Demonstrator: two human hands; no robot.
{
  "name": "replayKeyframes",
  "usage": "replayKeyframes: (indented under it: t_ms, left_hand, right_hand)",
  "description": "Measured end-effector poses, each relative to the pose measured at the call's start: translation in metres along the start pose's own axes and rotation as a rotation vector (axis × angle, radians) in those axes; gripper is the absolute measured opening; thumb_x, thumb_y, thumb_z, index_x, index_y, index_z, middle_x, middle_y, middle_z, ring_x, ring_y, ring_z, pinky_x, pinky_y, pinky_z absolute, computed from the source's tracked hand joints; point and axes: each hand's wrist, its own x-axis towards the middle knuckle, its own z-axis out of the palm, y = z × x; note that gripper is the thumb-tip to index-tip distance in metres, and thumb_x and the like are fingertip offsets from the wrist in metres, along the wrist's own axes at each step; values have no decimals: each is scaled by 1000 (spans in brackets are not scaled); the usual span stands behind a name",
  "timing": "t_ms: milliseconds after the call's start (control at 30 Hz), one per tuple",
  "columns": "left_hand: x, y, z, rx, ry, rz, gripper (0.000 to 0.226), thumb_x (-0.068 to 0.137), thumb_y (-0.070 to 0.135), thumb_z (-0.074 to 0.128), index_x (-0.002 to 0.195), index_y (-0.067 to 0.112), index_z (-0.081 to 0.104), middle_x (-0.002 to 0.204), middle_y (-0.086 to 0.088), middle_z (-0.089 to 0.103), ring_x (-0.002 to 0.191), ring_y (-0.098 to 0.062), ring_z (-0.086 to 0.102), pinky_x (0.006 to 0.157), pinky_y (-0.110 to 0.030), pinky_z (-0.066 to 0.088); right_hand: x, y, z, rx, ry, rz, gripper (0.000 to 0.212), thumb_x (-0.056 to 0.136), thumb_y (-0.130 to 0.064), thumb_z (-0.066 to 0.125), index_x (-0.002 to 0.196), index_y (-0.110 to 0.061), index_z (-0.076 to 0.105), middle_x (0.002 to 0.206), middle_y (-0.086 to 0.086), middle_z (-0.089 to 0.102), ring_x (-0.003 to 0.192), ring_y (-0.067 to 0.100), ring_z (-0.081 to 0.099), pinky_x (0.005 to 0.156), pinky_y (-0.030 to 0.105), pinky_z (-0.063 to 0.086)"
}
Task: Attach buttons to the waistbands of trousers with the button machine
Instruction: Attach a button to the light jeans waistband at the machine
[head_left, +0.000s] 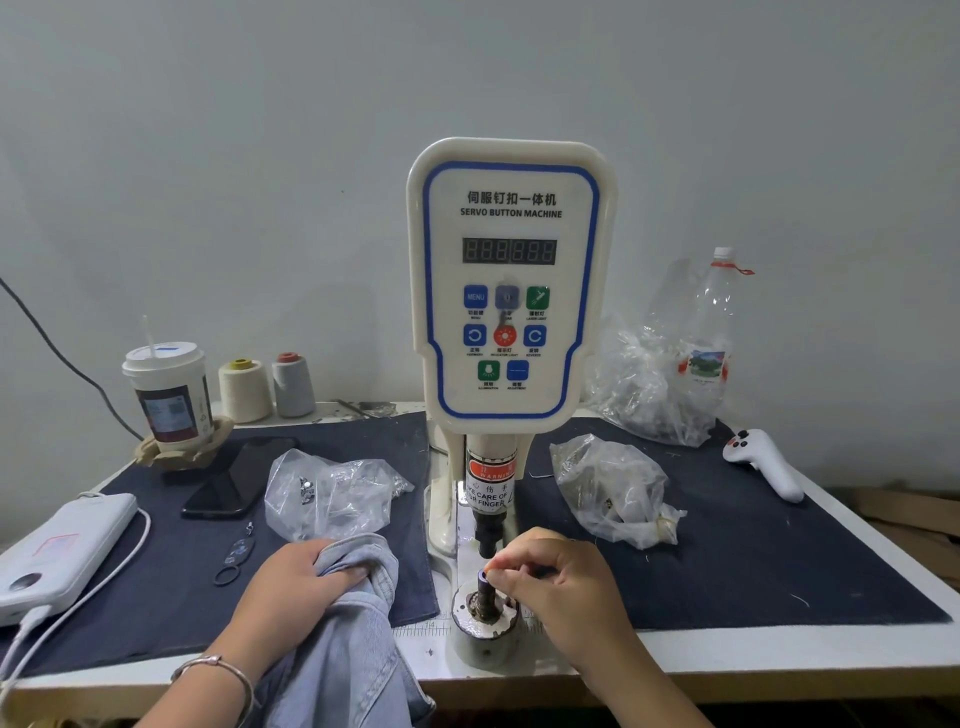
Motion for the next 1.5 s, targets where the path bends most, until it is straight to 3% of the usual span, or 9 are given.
replayKeyframes:
  t_ms: [233,667,833,900,967,1033,1100,1300,1500]
  left_hand:
    - [1,1,0,5,1,30,17,84,27,74,75,41,72,73,11,73,71,-7,65,69,-28,48]
    - [0,3,1,1,13,34,19,83,28,74,74,44,71,71,14,72,64,0,62,64,-25,45]
    - [0,5,0,-27,-2,-13,12,84,25,73,73,22,72,69,4,72,65,-10,61,67,-31,46]
    - [-2,11,-4,-57,-44,-40,20,84,21,72,69,9,67,62,2,65,63,-11,53,65,-30,43]
    - [-9,25,-16,-118,-126,-65,22,82,19,74,65,10,62,62,4,57,63,-10,48,62,-27,38]
    - [-22,42,-33,-249,-266,-94,10,72,20,76,68,13,70,70,5,65,67,-9,58,62,-19,43]
    - [-37,58,-45,-354,-428,-106,16,66,17,73,81,14,78,86,-1,75,79,-12,70,67,-18,50]
    - [-76,85,-42,-410,-585,-126,21,68,13,72,87,7,78,88,-12,75,79,-20,71,69,-24,53]
    - [-94,106,-33,-586,-540,-151,40,71,13,73,105,-8,68,103,-24,68,90,-31,66,83,-36,54]
  right_hand:
    - [2,0,3,22,-3,40,24,74,-5,80,63,-26,74,68,-5,66,61,6,56,62,17,47]
    - [1,-3,1,-74,40,-26,27,73,-6,80,61,-28,71,65,-1,63,56,6,55,57,14,45]
    - [-2,-2,-3,-92,37,-12,16,77,-9,78,70,-24,77,68,-4,67,65,11,62,61,16,48]
    - [-7,-6,-9,-93,43,-13,14,78,-10,77,73,-22,79,72,-6,71,69,12,64,66,19,52]
    - [-11,-11,-19,-80,85,-7,14,78,-9,77,72,-22,78,72,-7,72,69,9,65,66,15,50]
    - [-17,-18,-28,-39,143,-5,16,79,-8,76,70,-21,77,71,-9,73,69,3,66,63,9,47]
    - [-27,-28,-32,1,159,-26,18,79,-6,75,69,-22,77,71,-9,73,68,2,66,62,8,47]
    - [-67,-59,-12,-41,-227,-97,17,75,-20,81,77,-35,76,78,-8,74,72,20,66,67,25,51]
    - [-81,-54,-7,-85,-453,-18,27,77,-34,80,102,-31,70,103,-15,70,99,0,64,94,30,49]
